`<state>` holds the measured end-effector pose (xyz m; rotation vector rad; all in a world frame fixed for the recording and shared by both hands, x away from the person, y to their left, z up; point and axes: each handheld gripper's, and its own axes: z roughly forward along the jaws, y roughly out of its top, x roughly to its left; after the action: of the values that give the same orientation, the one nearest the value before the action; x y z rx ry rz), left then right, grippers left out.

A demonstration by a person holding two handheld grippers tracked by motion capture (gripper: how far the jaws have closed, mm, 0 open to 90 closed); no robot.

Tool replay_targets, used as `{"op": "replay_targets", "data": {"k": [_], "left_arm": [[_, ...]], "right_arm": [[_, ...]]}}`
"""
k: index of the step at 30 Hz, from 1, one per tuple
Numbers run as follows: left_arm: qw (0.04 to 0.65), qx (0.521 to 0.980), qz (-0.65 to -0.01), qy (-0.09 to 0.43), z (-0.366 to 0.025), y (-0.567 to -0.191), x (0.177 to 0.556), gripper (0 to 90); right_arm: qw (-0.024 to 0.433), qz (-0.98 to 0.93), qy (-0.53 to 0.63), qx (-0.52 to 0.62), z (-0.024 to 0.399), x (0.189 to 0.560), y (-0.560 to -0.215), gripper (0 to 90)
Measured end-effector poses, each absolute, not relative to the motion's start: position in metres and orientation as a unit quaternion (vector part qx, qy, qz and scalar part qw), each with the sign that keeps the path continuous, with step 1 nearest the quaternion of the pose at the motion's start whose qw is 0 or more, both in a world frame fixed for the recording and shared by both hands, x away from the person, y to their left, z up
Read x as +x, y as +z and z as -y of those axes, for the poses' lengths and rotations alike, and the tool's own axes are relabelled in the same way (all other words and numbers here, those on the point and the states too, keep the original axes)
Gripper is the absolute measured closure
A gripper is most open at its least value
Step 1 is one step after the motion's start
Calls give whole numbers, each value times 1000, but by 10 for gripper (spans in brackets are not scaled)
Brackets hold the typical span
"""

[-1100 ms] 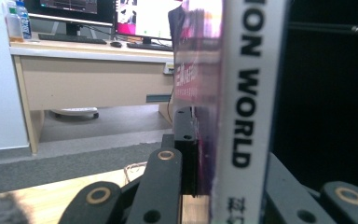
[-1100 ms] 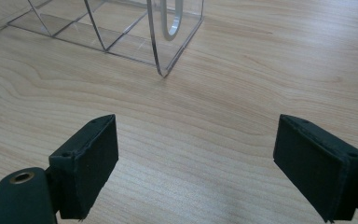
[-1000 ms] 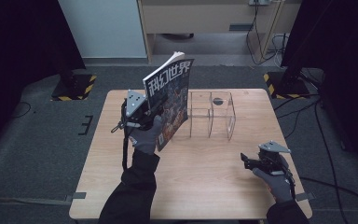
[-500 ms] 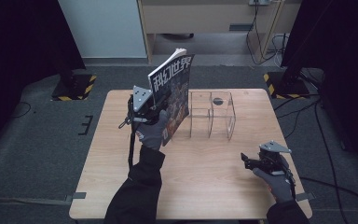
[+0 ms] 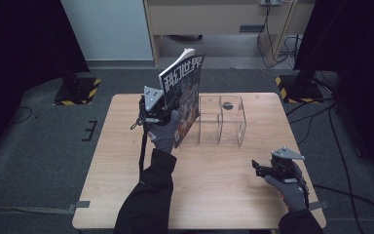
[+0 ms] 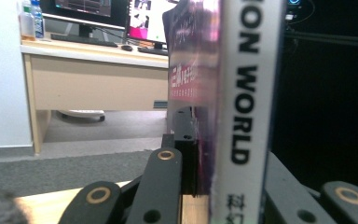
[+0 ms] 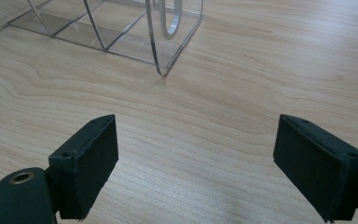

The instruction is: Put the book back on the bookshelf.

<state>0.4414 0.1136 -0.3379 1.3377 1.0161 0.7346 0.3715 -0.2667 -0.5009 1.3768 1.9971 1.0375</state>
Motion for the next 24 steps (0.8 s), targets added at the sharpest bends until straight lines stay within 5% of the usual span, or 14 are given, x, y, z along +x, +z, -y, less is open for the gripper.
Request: {"op": "replay_targets", "data": {"k": [24], "left_arm": [[582, 567, -468, 347, -96, -371, 466, 817]], "right_arm": [[249, -735, 380, 503, 267, 372, -503, 140]]}}
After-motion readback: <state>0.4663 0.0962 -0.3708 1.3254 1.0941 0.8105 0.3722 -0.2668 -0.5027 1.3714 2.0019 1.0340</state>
